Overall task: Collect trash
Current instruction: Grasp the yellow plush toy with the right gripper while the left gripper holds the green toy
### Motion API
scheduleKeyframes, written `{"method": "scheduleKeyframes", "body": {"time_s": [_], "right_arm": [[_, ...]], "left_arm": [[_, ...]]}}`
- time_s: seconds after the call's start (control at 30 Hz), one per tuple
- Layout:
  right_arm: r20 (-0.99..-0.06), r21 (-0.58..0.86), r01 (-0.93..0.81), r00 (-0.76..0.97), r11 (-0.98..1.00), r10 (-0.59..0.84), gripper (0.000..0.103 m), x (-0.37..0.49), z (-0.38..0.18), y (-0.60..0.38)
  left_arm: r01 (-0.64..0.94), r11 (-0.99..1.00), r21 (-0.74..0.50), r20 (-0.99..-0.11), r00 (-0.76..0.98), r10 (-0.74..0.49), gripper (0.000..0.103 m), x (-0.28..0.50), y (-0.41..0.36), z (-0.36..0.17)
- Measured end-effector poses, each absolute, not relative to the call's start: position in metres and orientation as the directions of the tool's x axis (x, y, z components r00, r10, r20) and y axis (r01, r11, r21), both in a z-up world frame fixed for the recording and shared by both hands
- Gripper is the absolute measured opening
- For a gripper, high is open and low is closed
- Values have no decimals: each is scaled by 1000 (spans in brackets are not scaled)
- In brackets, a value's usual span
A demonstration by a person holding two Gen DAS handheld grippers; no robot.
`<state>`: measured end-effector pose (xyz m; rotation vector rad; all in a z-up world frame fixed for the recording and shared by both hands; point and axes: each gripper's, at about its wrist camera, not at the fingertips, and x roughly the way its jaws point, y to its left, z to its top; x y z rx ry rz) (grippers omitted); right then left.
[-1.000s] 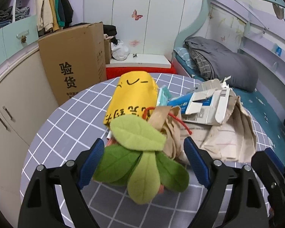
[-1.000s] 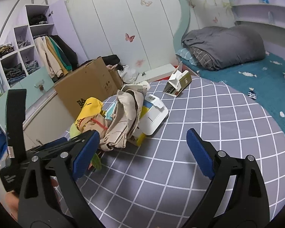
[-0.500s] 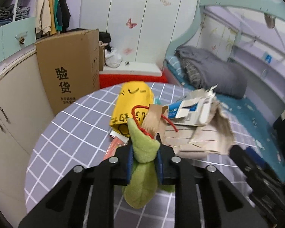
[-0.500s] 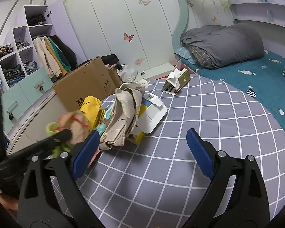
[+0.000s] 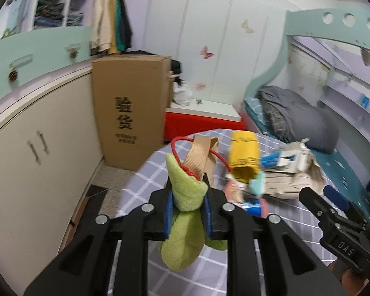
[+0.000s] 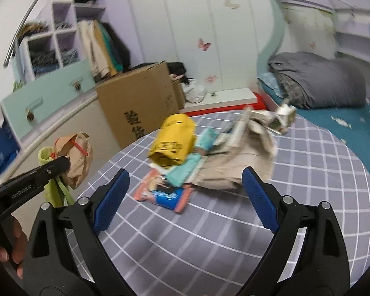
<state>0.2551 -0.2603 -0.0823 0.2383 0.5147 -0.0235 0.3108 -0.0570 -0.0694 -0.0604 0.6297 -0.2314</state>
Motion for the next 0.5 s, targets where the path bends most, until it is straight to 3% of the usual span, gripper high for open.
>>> {"method": "scheduleKeyframes", "body": {"time_s": [0.23, 0.5], "right_arm": [[-614, 57, 65, 789, 996, -16, 91, 319, -91, -217], [-652, 59, 169, 752, 984, -90, 92, 386, -102, -211]], "left_arm": [[109, 988, -111, -584, 797, -153, 20, 329, -13, -76], [88, 986, -145, -611, 776, -159, 20, 358, 6, -91]]}}
